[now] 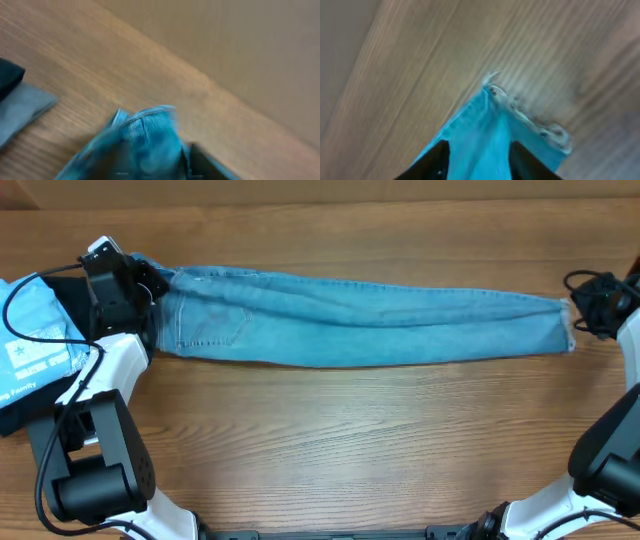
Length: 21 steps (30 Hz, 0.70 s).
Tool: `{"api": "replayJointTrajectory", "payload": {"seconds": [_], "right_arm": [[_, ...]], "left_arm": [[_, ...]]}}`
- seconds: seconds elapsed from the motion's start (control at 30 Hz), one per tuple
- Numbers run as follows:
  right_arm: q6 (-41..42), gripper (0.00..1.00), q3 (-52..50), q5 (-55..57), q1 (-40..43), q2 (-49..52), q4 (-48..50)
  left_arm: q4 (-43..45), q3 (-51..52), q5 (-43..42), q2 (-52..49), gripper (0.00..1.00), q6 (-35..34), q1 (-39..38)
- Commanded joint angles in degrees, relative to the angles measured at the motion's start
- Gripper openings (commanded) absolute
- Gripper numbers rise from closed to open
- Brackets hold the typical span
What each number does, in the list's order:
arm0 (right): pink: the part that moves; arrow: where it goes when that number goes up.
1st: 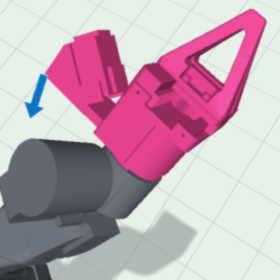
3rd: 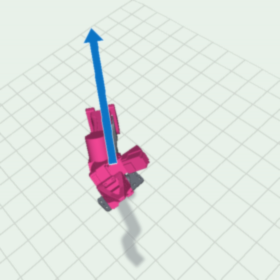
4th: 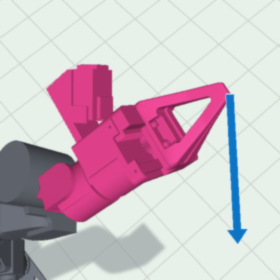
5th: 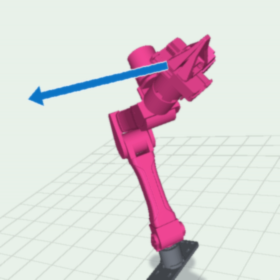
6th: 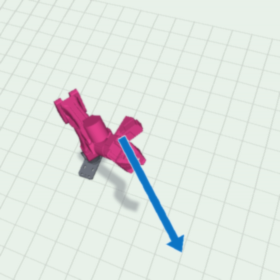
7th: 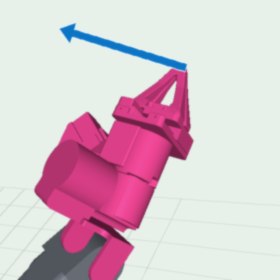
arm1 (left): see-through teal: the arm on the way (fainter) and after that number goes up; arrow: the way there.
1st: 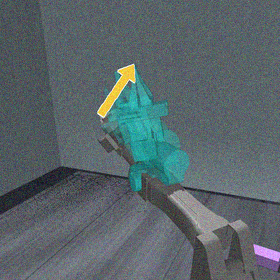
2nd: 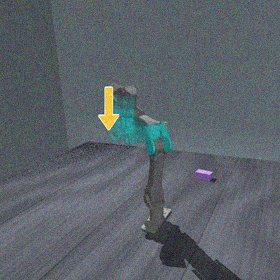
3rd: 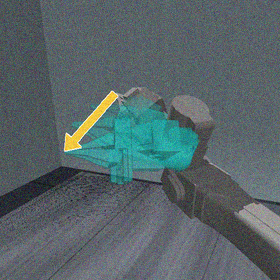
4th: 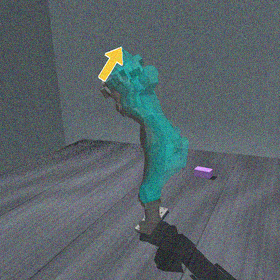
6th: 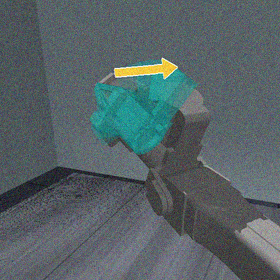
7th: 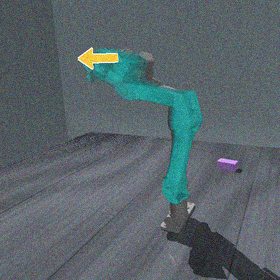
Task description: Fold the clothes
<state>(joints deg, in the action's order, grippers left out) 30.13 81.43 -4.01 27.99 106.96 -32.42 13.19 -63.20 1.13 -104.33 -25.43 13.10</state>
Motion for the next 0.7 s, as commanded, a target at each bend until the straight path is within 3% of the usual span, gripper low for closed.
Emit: {"api": "replayJointTrajectory", "payload": {"seconds": [0.0,0.03,0.1,0.2,0.3,0.37,0.47,0.67], "right_arm": [[-0.07,0.59,1.14,0.79,-1.60,4.31,0.35],[-0.55,0.59,1.14,1.03,-1.60,4.66,-0.81],[-4.33,0.59,1.16,0.96,-1.60,4.63,-2.93],[-10.78,0.59,1.14,1.07,-1.62,4.61,-8.07],[-10.97,0.60,1.16,0.76,-1.18,4.61,-10.88],[-20.70,0.52,1.16,-9.88,-1.25,4.61,-11.74],[-24.81,0.43,1.14,-11.15,-3.23,4.61,-15.21],[-25.51,0.43,0.37,-6.54,-4.52,8.98,-13.94]], "left_arm": [[1.70,-1.60,2.05,-1.57,0.53,-0.33,0.04],[1.68,-1.60,2.05,-1.57,0.57,-0.31,0.07],[0.24,-2.19,0.28,-1.11,0.56,-0.28,0.24],[-15.93,-7.82,-4.61,0.39,0.45,4.72,-0.09],[-33.75,-12.46,-5.73,0.66,0.38,6.88,-1.20],[-38.69,-12.76,-6.95,0.61,0.31,11.89,-2.45],[-39.91,-11.54,-4.90,0.57,0.31,13.22,-2.86],[-35.71,-10.43,-1.53,-3.78,0.33,13.90,-2.91]]}}
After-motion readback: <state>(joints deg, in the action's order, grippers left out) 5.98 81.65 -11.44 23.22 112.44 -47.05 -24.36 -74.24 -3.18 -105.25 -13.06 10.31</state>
